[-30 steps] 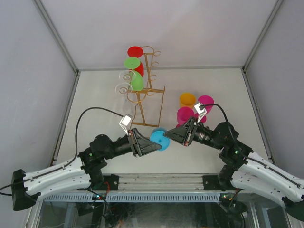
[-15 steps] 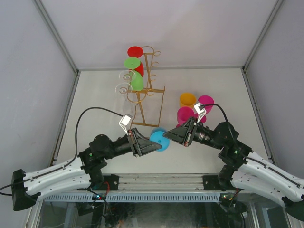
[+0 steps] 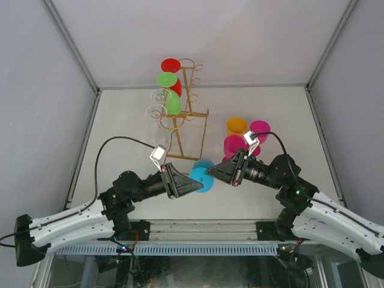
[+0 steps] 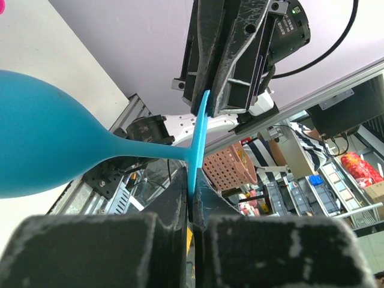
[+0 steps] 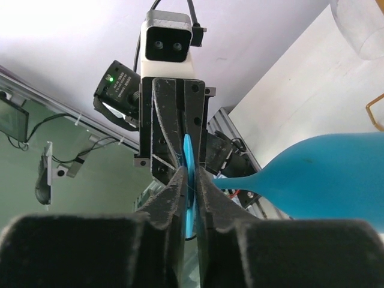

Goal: Take the wine glass off the wine glass rack
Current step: Place the wine glass at the center of the board.

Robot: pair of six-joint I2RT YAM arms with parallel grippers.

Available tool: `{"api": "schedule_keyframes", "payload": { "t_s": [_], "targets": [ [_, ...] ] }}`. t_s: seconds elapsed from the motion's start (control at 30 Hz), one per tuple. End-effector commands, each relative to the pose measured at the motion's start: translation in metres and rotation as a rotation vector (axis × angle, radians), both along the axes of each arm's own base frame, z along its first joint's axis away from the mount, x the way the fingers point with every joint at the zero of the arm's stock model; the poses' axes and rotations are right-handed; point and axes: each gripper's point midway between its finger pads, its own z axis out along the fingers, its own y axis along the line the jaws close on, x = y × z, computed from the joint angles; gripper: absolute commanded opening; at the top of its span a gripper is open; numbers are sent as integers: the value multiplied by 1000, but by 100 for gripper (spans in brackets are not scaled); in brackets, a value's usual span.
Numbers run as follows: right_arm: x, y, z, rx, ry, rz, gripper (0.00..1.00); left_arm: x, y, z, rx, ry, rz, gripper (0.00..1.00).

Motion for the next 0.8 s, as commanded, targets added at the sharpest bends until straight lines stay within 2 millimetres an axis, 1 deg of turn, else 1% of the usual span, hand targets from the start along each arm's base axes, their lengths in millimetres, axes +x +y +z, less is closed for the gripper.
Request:
{"api": "schedule_keyframes", "payload": {
  "t_s": [0.0, 0.13, 0.2, 0.23, 0.4, 0.5, 0.57, 0.67, 0.77],
  "targets": [
    [-3, -6, 20, 53, -59, -17, 15, 3, 7, 0, 9, -55, 35, 0],
    [5, -20, 22, 19, -73, -99, 44, 6, 16, -9, 81, -124, 72, 0],
    [10, -29, 25, -16, -95, -150, 54, 6, 22, -14, 114, -164, 84, 0],
    [12, -35, 29, -41, -107, -175, 57, 6, 24, -16, 128, -190, 88, 0],
    [34, -65, 35, -158, -128, -335, 62, 4, 36, -37, 246, -331, 81, 0],
    [43, -79, 34, -188, -106, -394, 63, -4, 39, -42, 270, -452, 33, 0],
    [49, -88, 29, -204, -62, -431, 63, -9, 41, -45, 285, -521, 9, 0],
    [54, -94, 21, -211, 6, -435, 64, -18, 41, -50, 307, -609, -56, 0],
    [56, -97, 16, -196, 61, -409, 65, -38, 38, -59, 314, -700, -180, 0]
  ]
}}
